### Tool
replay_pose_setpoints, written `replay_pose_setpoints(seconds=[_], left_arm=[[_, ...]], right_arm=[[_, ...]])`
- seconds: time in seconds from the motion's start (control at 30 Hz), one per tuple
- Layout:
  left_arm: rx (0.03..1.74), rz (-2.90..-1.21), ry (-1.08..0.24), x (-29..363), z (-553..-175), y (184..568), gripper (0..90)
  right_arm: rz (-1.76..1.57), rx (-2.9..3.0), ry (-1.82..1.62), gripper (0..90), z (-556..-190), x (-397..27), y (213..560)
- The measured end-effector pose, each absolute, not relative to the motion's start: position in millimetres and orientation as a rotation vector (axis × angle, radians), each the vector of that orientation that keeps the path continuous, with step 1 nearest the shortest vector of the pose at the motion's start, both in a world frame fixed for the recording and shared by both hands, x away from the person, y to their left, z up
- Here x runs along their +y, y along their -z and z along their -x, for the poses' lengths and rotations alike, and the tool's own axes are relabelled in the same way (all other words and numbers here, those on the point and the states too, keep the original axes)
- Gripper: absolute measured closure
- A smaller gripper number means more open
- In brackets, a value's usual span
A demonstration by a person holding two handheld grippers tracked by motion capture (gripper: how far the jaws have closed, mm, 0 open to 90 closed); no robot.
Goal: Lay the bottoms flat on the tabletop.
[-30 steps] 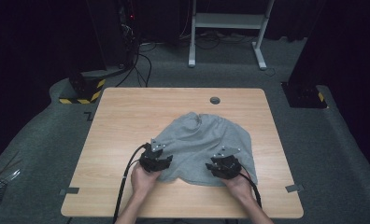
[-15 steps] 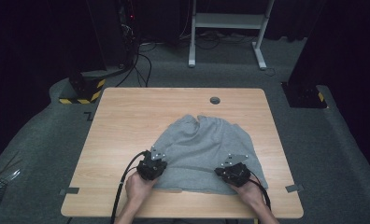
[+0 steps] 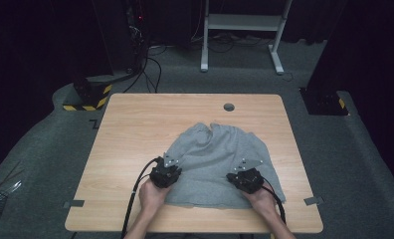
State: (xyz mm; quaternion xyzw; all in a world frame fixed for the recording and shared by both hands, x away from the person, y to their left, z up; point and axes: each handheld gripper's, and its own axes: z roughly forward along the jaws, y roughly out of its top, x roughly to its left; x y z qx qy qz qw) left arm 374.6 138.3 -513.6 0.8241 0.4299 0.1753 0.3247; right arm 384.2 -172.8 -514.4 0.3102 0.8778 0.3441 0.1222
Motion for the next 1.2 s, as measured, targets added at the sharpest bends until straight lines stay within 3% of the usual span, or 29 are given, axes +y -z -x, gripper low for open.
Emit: replay_pose_setpoints(seconds=[0.1,0.2,0.27,0.37,0.43,0.63,0.9,1.0,1.13,1.2], left_arm=[[1.127,-2.178,-0.451,147,-361,512,86.9],[1.118,-2.185,-0.437,150,-353,511,85.2],[1.114,-2.18,-0.47,149,-353,511,69.6],[1.126,-2.113,-0.529,149,-359,509,52.1],[1.136,-2.076,-0.539,149,-364,509,47.9],[1.173,-2.042,-0.554,149,-374,520,43.2],[1.146,-2.036,-0.568,151,-371,525,38.4],[1.134,-2.062,-0.608,146,-369,525,36.2],[1.137,-2.057,-0.605,147,-370,525,36.0],[1.137,-2.057,-0.609,147,-369,525,36.0]], right_arm=[[-0.905,2.576,-1.044,85.9,-378,-181,516],[-0.905,2.592,-1.092,78.1,-376,-185,517],[-0.895,2.572,-1.061,69.8,-376,-181,515],[-0.941,2.482,-1.095,65.5,-380,-188,508],[-1.005,2.414,-1.095,63.7,-387,-198,503],[-1.144,2.209,-1.082,57.0,-410,-229,492],[-1.331,2.137,-0.987,51.1,-443,-240,502],[-1.39,2.148,-0.955,53.9,-450,-242,510],[-1.354,2.195,-0.901,79.3,-451,-242,509],[-1.346,2.214,-0.915,87.1,-451,-244,507]])
